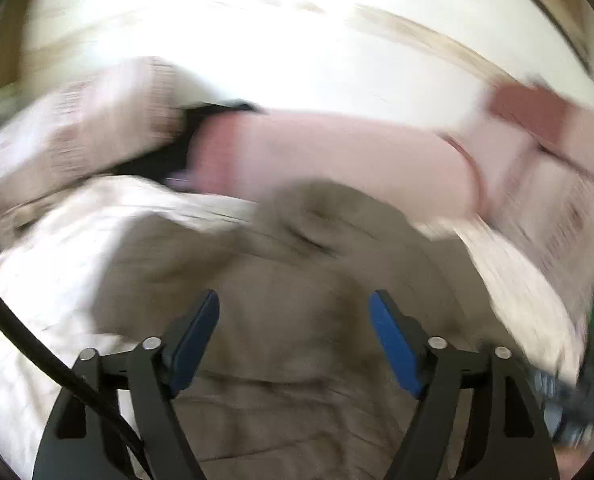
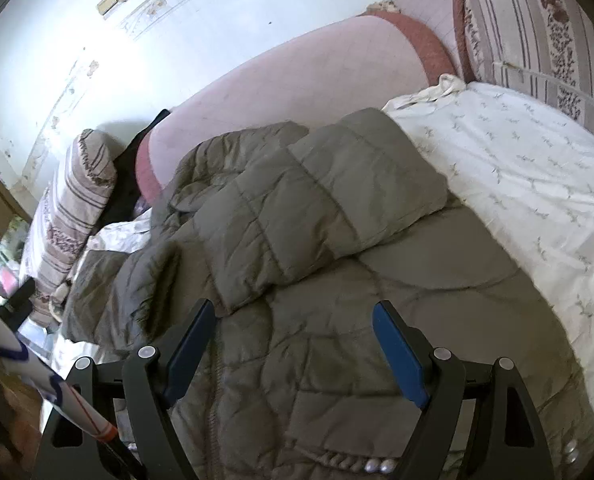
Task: Fold large clothes
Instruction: 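Lay the sleeve across the jacket body and open the left tool, then grasp the jacket side edge with the right tool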
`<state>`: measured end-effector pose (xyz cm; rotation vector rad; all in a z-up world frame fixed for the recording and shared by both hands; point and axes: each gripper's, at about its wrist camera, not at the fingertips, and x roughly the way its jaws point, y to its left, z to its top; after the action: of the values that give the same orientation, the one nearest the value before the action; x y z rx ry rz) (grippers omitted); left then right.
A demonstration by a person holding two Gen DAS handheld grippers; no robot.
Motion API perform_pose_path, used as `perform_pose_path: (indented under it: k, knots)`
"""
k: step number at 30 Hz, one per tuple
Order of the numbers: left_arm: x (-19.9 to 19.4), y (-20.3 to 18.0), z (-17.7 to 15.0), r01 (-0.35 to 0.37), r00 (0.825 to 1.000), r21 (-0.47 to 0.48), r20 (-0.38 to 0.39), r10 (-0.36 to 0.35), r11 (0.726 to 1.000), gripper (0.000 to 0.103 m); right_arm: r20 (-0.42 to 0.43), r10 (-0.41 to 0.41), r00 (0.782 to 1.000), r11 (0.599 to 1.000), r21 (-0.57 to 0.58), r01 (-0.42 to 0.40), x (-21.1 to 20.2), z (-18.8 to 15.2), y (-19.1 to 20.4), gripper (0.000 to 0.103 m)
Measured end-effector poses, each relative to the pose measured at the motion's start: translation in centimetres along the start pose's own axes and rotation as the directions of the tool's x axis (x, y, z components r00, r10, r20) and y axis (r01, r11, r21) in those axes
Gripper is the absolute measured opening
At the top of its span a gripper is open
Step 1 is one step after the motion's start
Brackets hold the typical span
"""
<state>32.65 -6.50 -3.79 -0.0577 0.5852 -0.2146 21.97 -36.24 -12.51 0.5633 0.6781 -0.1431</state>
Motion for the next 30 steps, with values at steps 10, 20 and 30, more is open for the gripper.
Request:
perform_pose_path:
  k: [10,20,30]
  knots:
    - [-2.9,11.1,-3.2,-0.456,0.86,-0.314,0.085,0.503,0.833,0.094,-0.046,0.008,0.999,0.993,-0.115,-0.014,0.6,-2.0,3.2,0.086]
    - [4.8,13.4,-3.1,-0.336,0.941,-0.31,-0.073,0.33,0.89,0.094,-0.058,0.04,0.998,0.997,-0.07,-0.044,0.5,-4.4,5.8,0.086]
    - [5.3,10.6,-2.7,-0.271,0.963,-0.19,-0.06,0.264,0.944,0.094,-0.108,0.066,0.992,0.997,0.033,-0.063,1.4,-4.8,8.1,0.086]
